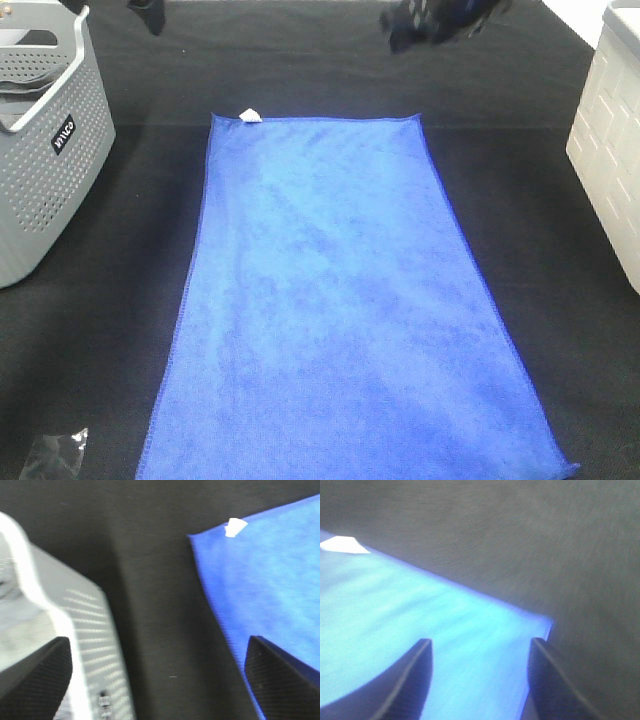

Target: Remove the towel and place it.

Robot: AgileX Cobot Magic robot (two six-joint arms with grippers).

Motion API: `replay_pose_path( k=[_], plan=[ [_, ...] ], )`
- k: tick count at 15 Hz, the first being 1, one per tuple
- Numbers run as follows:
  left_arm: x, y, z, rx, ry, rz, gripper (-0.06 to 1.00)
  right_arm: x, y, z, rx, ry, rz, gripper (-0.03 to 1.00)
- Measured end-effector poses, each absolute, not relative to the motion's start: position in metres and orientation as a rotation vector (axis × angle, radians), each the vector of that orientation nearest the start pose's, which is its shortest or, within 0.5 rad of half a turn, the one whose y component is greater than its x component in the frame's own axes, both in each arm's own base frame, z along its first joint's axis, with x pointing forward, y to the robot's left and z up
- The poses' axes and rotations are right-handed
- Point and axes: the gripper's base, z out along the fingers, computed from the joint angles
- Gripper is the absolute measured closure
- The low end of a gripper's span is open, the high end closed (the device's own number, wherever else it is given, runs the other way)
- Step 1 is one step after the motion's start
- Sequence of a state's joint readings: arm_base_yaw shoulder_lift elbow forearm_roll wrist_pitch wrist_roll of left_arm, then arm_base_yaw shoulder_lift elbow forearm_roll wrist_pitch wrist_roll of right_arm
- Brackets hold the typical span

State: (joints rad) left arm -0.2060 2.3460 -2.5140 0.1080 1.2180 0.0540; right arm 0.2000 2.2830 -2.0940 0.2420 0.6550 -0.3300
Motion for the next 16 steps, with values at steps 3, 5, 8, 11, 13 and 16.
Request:
replay_pose_path(
  k=[3, 5, 8, 11, 13, 16],
  plan=[
    [0.493, -0.083, 0.345, 0.306, 2.426, 0.199, 0.08, 0.474, 0.111, 0.325, -0.345, 2.344, 0.269, 0.3],
    [0.477, -0.07, 0.38, 0.244, 2.364, 0.165, 0.08, 0.446, 0.097, 0.371, -0.286, 2.337, 0.181, 0.28],
    [0.454, -0.038, 0.425, 0.137, 2.287, 0.06, 0.08, 0.409, 0.06, 0.413, -0.185, 2.387, 0.005, 0.28],
    [0.412, 0.003, 0.462, 0.03, 2.256, 0.076, 0.08, 0.373, 0.013, 0.444, 0.001, 2.385, -0.041, 0.28],
    [0.379, 0.005, 0.461, 0.044, 2.323, 0.086, 0.08, 0.336, 0.008, 0.452, 0.028, 2.391, -0.072, 0.28],
    [0.315, 0.005, 0.451, 0.057, 2.396, 0.088, 0.08, 0.261, 0.005, 0.449, 0.104, 2.412, -0.04, 0.28]
  ],
)
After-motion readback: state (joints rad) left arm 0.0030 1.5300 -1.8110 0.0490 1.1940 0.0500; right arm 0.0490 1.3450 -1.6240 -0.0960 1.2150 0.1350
